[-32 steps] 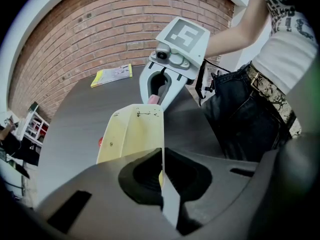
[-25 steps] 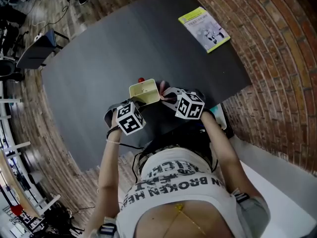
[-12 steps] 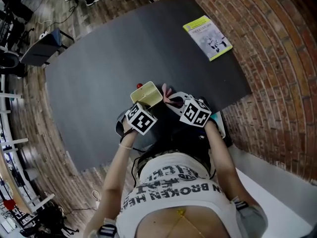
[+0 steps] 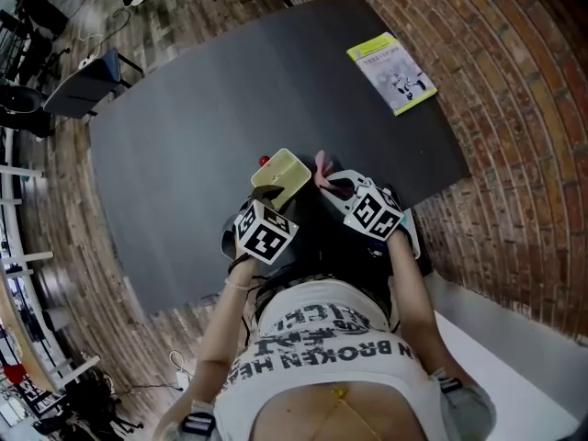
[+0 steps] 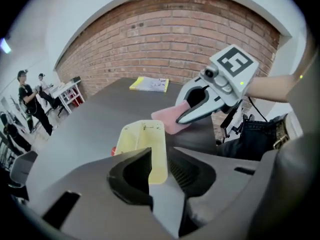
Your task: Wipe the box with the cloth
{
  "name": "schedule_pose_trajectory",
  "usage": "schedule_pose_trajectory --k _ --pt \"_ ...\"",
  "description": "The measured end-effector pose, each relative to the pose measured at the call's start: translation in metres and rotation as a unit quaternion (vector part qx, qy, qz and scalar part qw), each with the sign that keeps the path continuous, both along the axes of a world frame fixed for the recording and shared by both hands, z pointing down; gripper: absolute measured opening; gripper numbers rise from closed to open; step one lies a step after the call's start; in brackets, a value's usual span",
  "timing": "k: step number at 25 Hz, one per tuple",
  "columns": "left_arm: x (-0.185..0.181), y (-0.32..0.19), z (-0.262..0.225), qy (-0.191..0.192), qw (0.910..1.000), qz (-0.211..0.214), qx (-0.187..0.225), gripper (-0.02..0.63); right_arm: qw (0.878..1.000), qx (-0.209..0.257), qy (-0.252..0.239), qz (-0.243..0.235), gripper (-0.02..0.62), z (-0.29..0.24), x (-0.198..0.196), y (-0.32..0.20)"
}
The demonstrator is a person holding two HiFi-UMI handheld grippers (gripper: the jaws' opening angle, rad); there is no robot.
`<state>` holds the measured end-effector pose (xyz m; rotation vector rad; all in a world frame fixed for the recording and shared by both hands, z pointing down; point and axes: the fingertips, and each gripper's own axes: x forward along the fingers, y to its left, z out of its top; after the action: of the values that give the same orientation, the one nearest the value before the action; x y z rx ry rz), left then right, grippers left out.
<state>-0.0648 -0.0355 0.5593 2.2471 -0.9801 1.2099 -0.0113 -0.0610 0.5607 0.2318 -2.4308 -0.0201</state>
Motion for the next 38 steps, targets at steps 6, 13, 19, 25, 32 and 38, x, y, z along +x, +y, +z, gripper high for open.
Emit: schedule_pose_trajectory --k 6,13,19,25,32,38 --pt "-0.058 -0.003 -0.023 -0.045 0.994 0.074 0.067 0.091 1.0 0.005 -0.003 0.013 0.017 -0.003 0.003 -0.007" --pt "-0.082 -0.002 0.017 -0.211 0.9292 0.29 0.089 0.1 1.0 0.002 0.006 0.026 0.018 0.0 0.004 -0.012" --pt "-0.072 -0.005 0.041 -0.24 0.8928 0.371 0.086 0.098 0.999 -0.006 0.012 0.038 0.017 0.005 0.002 -0.015" --pt "-0.069 -0.004 0.051 -0.269 0.8804 0.383 0.074 0.098 0.998 -0.007 0.004 0.058 0.017 0.004 0.004 -0.025" --pt "-0.043 0.015 0.046 -0.211 0.9221 0.323 0.032 0.044 0.997 0.0 -0.011 0.071 0.017 0.001 0.008 -0.04" --pt "-0.026 0.02 0.047 -0.161 0.9482 0.274 -0.004 0.028 0.999 0.005 -0.004 0.031 0.017 0.005 -0.003 -0.047"
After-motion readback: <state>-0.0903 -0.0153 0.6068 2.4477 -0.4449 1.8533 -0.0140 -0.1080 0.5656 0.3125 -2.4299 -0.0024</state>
